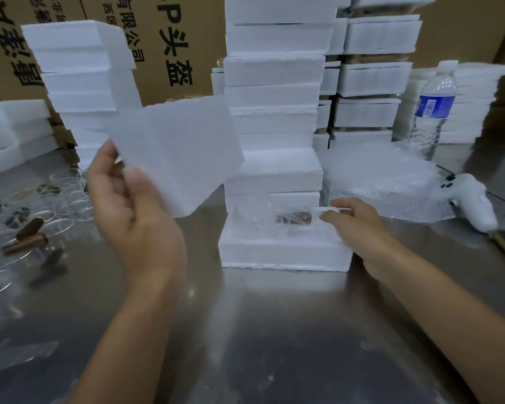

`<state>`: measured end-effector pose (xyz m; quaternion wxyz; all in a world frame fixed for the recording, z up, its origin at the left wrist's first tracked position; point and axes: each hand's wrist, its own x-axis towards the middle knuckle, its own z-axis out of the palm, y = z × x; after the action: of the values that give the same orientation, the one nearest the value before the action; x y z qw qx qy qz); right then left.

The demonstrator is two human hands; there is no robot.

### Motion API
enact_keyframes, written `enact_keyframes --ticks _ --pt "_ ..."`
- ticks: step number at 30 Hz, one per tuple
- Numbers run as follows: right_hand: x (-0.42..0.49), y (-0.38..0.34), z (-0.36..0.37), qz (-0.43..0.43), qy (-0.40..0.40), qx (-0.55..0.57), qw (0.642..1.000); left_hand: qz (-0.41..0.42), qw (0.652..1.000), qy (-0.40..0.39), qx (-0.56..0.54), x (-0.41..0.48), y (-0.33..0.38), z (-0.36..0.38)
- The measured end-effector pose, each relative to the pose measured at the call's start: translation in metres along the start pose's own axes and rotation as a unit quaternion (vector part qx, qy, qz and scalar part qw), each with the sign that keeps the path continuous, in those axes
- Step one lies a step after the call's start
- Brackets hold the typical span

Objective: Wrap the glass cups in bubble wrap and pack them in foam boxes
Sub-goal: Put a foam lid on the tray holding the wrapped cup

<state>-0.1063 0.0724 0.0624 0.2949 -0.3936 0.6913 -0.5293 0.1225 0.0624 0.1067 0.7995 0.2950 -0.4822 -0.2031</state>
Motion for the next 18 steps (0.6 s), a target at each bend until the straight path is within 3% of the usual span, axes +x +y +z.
enact_keyframes --ticks 2,4,7,9,12,18 --pt "-0.001 -0.001 0.001 -0.006 -0.016 0.005 1.000 -0.125 0.988 0.055 -0.073 0.009 -0.001 -0.003" --pt "-0.003 -0.004 0.002 -0.014 -0.038 0.006 0.999 -0.263 0.952 0.073 -0.140 0.019 -0.007 -0.008" --pt "-0.006 -0.008 0.003 -0.053 -0.026 -0.005 0.998 -0.436 0.839 0.013 -0.326 0.023 -0.017 -0.010" --pt "-0.011 -0.014 0.004 -0.106 0.009 0.031 0.994 -0.484 0.798 -0.036 -0.357 0.018 -0.021 -0.008" --pt "-0.022 -0.025 0.003 -0.173 0.016 0.133 0.976 -0.481 0.821 -0.092 -0.293 0.006 -0.027 -0.003" --pt "-0.027 -0.023 0.001 -0.187 -0.012 0.135 0.973 -0.353 0.925 -0.116 -0.082 -0.011 -0.032 0.008"
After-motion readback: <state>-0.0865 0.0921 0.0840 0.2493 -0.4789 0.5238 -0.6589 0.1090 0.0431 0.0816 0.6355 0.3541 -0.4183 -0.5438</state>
